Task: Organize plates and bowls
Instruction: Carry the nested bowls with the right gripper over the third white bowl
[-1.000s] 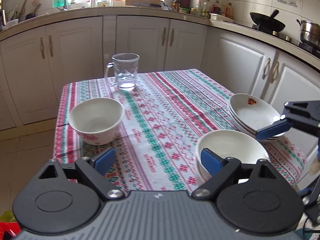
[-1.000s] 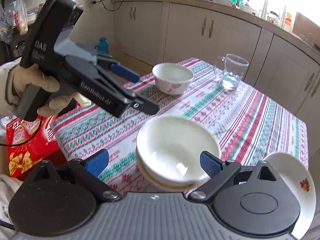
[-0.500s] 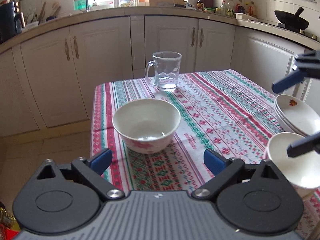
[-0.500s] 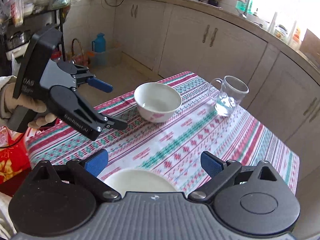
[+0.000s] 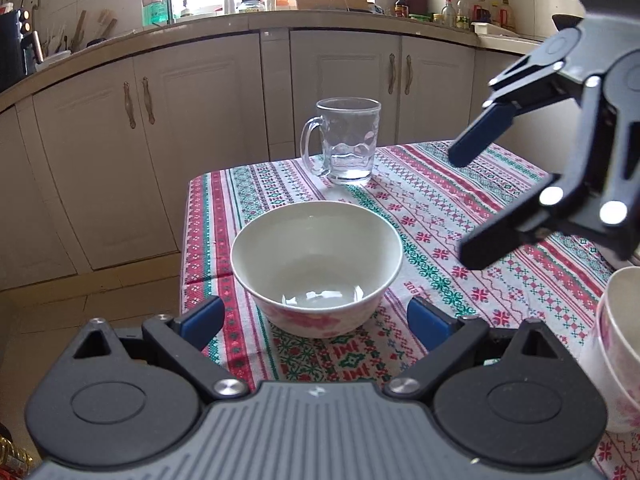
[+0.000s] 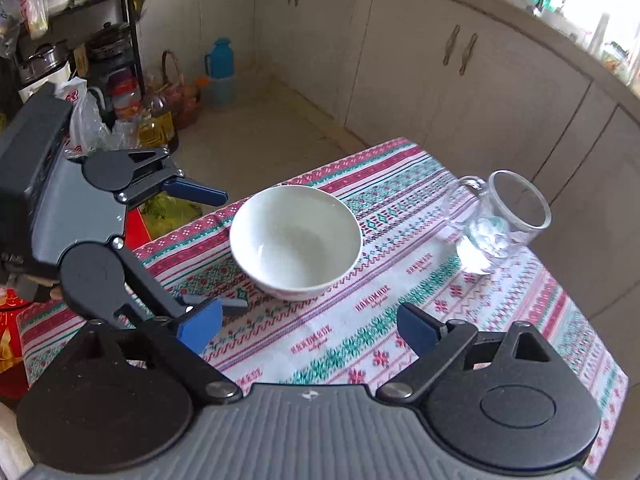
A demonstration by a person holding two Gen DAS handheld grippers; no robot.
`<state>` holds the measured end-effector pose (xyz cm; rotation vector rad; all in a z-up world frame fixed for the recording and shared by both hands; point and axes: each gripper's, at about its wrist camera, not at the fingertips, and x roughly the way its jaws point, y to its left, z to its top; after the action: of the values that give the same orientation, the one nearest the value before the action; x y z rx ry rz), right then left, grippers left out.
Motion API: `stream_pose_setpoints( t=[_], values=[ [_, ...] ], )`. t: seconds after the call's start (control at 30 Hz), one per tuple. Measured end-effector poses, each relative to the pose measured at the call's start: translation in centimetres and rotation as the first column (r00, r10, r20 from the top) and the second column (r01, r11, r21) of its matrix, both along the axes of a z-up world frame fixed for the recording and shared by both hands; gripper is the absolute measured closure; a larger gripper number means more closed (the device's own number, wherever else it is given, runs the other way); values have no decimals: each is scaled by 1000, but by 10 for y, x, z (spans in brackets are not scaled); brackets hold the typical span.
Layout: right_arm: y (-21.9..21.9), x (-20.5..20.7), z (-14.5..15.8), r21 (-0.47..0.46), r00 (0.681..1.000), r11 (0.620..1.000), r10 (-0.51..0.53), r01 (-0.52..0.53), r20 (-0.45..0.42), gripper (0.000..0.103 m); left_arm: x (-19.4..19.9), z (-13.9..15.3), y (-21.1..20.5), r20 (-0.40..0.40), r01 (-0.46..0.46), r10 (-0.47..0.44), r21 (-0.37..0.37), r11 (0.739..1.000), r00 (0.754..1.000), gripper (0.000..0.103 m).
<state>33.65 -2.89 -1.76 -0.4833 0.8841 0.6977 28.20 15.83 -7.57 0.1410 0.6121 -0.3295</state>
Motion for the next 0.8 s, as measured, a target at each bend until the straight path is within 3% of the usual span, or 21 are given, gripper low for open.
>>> stream_pose_setpoints(
  t=[0.4, 0.8],
  values=[
    [21, 65, -36, 47, 994, 998, -26, 31, -107, 22, 14, -15, 4, -19, 31, -32, -24, 999, 999, 8],
    [29, 86, -56, 82, 988, 995, -37, 50, -151, 36, 20, -14, 0, 17, 60, -60, -10, 998, 998, 13]
  ],
)
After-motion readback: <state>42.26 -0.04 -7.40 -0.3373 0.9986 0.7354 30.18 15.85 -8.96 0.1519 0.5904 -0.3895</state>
